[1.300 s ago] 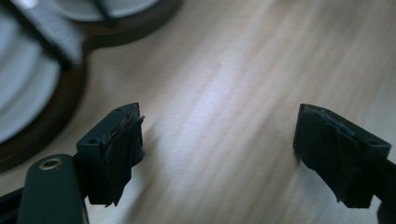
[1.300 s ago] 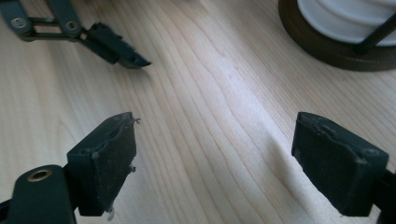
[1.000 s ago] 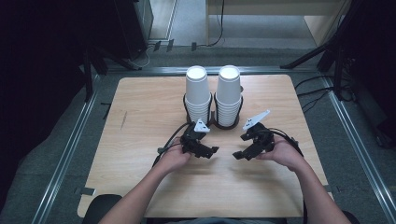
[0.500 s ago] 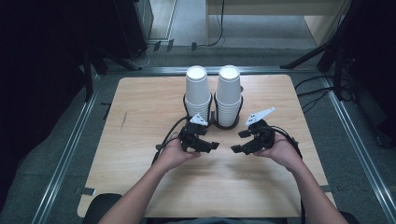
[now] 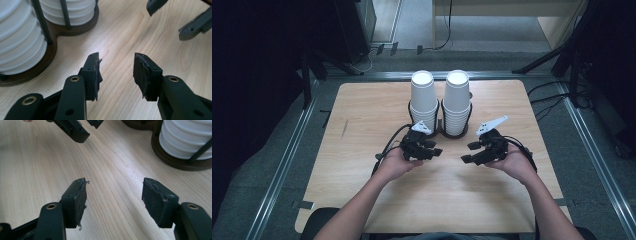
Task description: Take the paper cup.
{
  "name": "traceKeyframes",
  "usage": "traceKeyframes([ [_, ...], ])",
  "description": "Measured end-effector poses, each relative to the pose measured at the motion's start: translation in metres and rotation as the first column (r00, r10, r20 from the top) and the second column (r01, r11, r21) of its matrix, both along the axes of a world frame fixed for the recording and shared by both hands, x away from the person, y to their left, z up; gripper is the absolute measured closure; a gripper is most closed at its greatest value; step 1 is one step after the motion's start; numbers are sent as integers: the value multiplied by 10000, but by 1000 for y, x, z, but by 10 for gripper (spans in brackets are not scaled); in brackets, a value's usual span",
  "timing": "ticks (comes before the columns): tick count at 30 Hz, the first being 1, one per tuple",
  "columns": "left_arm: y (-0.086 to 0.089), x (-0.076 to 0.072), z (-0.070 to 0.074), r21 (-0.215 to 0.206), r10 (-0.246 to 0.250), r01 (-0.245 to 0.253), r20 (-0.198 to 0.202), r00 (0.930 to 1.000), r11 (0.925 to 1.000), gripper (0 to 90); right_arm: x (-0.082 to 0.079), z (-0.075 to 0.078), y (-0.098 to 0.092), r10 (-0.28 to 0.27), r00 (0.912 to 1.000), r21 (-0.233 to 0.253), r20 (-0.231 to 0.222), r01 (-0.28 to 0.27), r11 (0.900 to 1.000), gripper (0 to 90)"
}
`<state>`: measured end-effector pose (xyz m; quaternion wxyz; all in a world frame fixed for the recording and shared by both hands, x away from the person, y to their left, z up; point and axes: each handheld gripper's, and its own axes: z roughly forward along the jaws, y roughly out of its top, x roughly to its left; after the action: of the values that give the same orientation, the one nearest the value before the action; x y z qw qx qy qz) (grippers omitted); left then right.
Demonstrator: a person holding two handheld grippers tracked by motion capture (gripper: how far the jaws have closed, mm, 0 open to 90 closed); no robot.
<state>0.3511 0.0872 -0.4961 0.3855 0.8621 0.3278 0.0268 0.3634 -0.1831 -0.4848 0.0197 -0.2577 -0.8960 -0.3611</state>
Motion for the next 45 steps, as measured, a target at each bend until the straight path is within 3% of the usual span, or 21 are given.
traceKeyframes([
  [3,0,1,-6,-105,-129,124,-448,9989,9999,587,-1,1,1,156,9993,-99,347,-152,9998,313],
  [4,0,1,-7,-40,-147,146,-396,9991,9999,599,-3,1,1,150,9985,-142,520,-143,9998,312],
  [9,-1,3,-1,-198,-380,376,-221,9990,9991,621,-4,0,0,107,9986,-25,527,-106,9999,319],
  [10,-2,4,0,-131,-367,364,-249,9990,9993,611,-3,-1,0,130,9988,-56,481,-128,9999,319],
  [11,-3,5,3,274,-308,314,-234,9993,9991,598,-2,-1,-1,113,9987,-65,502,-110,9999,319],
  [13,-2,2,5,656,-69,62,106,9999,9978,574,-1,-3,-3,-52,9991,-109,426,57,9999,324],
  [16,0,2,7,353,-240,241,-28,9997,9991,572,0,0,-3,-187,9993,124,339,182,9998,346],
  [20,1,7,11,-347,-271,252,-560,9981,9991,573,1,7,-1,-420,9983,191,399,413,9990,350],
  [25,-1,13,14,-189,-309,297,-698,9971,9994,589,4,13,2,-256,9995,13,169,256,9997,337],
  [29,-4,19,22,-468,-378,354,-513,9980,9983,671,7,22,1,-189,9996,-39,232,190,9998,362],
  [34,-11,25,35,-86,-589,588,-155,9981,9982,724,13,31,-4,-145,9994,55,327,143,9999,399],
  [37,-12,29,39,-455,-504,496,-184,9986,9977,767,16,35,-5,-180,9990,157,398,174,9997,414],
  [39,-12,29,40,-483,-425,416,-192,9989,9980,803,17,37,-4,-282,9989,141,370,277,9995,424],
  [45,-21,33,54,-743,-175,202,356,9992,9970,877,25,45,-3,-263,9993,26,250,262,9997,410],
])
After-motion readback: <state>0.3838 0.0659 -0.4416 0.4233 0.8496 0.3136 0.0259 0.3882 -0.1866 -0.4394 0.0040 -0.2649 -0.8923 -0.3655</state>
